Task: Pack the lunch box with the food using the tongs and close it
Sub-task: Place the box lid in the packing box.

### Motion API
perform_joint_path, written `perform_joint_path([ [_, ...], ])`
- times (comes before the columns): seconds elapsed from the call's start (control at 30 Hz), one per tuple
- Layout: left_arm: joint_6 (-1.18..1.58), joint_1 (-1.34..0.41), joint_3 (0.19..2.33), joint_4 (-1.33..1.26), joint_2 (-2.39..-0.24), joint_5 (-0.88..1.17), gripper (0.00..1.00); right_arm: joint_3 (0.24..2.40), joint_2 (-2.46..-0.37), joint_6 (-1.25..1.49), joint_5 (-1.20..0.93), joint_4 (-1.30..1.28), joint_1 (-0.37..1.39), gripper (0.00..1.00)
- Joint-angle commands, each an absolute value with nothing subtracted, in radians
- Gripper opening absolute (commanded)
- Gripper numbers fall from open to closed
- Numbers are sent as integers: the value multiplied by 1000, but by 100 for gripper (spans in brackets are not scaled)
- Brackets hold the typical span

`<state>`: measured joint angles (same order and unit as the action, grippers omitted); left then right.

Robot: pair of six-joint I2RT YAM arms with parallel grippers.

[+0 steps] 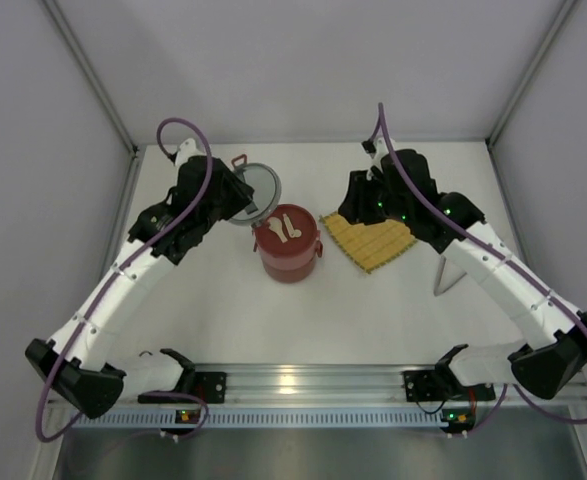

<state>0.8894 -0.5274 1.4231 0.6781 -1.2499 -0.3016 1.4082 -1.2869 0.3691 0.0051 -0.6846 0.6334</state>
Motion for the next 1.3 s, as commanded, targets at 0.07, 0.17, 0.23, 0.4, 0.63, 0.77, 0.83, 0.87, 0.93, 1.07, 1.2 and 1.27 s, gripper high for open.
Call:
perform_joint_path([
  [0.07,1028,-598,1348,569,-1151,-394,0,1462,-1406,379,5,-594,601,38],
  [0.17,1086,-655,1332,577,-1157,-442,0,1491,-1454,396,20,-575,600,37],
  [0.23,1141,-719,1322,581,-1160,-510,0,1517,-1465,397,22,-565,600,37],
  [0.4,1339,-859,1299,647,-1163,-721,0,1517,-1431,416,5,-563,600,37],
  [0.63,1543,-960,1414,768,-1273,-856,0,1470,-1367,403,47,-591,598,38],
  [0.77,1629,-985,1496,865,-1357,-911,0,1473,-1376,403,60,-598,588,38],
  [0.83,1652,-986,1531,908,-1382,-925,0,1483,-1382,402,58,-603,584,38],
  [0.87,1651,-985,1595,942,-1419,-930,0,1485,-1384,402,58,-604,584,38],
  [0.93,1663,-985,1670,1050,-1457,-957,0,1486,-1381,402,61,-606,584,38],
  [1.07,1727,-985,1844,1230,-1569,-999,0,1486,-1368,403,69,-606,583,38],
  [1.2,1749,-985,1918,1295,-1603,-1045,0,1485,-1359,403,77,-612,583,38],
  [1.27,1770,-983,1919,1309,-1594,-1072,0,1483,-1355,403,84,-621,581,38],
])
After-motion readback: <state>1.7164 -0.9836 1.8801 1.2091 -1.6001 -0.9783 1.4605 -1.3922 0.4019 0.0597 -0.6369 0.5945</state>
